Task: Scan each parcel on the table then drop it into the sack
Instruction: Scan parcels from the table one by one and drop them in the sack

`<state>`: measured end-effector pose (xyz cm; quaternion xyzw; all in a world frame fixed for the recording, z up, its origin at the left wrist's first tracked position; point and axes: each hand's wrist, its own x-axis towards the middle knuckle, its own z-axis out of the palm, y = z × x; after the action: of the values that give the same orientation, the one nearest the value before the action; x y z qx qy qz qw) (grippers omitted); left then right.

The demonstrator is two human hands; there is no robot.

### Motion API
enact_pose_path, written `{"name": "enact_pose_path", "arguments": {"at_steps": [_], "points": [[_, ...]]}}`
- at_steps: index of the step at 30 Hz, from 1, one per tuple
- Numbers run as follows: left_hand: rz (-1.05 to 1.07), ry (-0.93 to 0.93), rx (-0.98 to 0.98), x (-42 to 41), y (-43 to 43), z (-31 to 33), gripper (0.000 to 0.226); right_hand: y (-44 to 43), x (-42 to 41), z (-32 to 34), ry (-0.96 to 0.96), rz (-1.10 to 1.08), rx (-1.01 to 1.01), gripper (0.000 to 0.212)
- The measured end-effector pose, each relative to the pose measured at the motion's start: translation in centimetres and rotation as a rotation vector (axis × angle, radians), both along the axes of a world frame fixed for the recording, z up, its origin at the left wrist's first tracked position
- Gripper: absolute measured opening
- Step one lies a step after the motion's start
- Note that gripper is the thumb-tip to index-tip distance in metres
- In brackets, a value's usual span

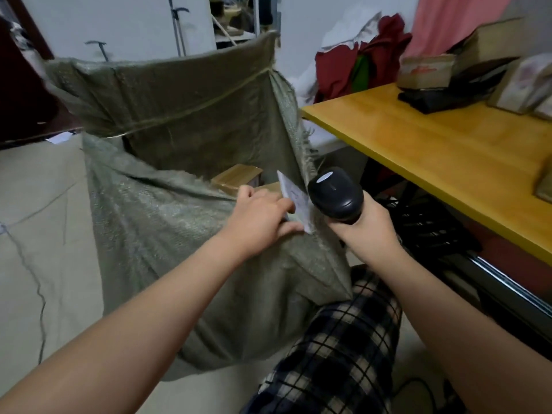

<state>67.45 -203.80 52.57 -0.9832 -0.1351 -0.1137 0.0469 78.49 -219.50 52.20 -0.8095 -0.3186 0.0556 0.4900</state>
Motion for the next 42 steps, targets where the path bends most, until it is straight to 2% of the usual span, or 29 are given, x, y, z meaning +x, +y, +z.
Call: {"name": "enact_pose_path", "arguments": {"at_steps": [4, 9, 12, 17, 20, 22, 25, 27, 31, 35, 39, 42], "points": [[-0.129, -0.091, -0.03, 6.1, -4.3, 1.6, 0.045, -5.1, 1.4, 1.0, 0.015, -0.191, 0.09, 0.05], [-0.327, -0.185, -0.114, 12.9, -11.3, 2.5, 0.039, -13.8, 3.4, 2.1, -0.033, -0.442, 0.165, 0.034], [-0.444, -0.249, -0.214, 16.0, -15.4, 3.1, 0.036, -19.3, 4.0, 2.8, -0.052, -0.611, 0.21, 0.033], [-0.604, -0.289, -0.354, 21.3, -22.2, 4.9, 0.052, -25.6, 5.6, 3.8, -0.058, -0.818, 0.31, 0.034], [-0.603, -0.235, -0.289, 25.0, -25.1, 5.8, 0.068, -27.6, 6.8, 3.9, -0.018, -0.885, 0.366, 0.036], [-0.595, -0.169, -0.201, 27.1, -26.2, 6.2, 0.076, -28.0, 7.4, 4.0, 0.029, -0.898, 0.397, 0.039], [-0.558, -0.095, -0.158, 28.9, -26.5, 6.4, 0.072, -28.1, 7.8, 3.7, 0.084, -0.887, 0.437, 0.041], [-0.513, -0.125, -0.184, 29.0, -25.6, 6.5, 0.069, -28.1, 8.0, 3.5, 0.126, -0.863, 0.464, 0.039], [-0.384, -0.218, -0.205, 27.6, -22.2, 6.4, 0.083, -27.8, 8.3, 3.0, 0.167, -0.802, 0.465, 0.037], [-0.318, -0.268, -0.376, 26.7, -19.8, 6.4, 0.076, -26.1, 8.8, 3.3, 0.169, -0.73, 0.481, 0.03], [-0.371, -0.301, -0.516, 25.5, -18.4, 6.5, 0.067, -24.1, 9.4, 3.1, 0.167, -0.658, 0.458, 0.04], [-0.352, -0.278, -0.691, 24.6, -16.9, 6.9, 0.062, -23.1, 9.9, 2.5, 0.185, -0.633, 0.471, 0.052]]}}
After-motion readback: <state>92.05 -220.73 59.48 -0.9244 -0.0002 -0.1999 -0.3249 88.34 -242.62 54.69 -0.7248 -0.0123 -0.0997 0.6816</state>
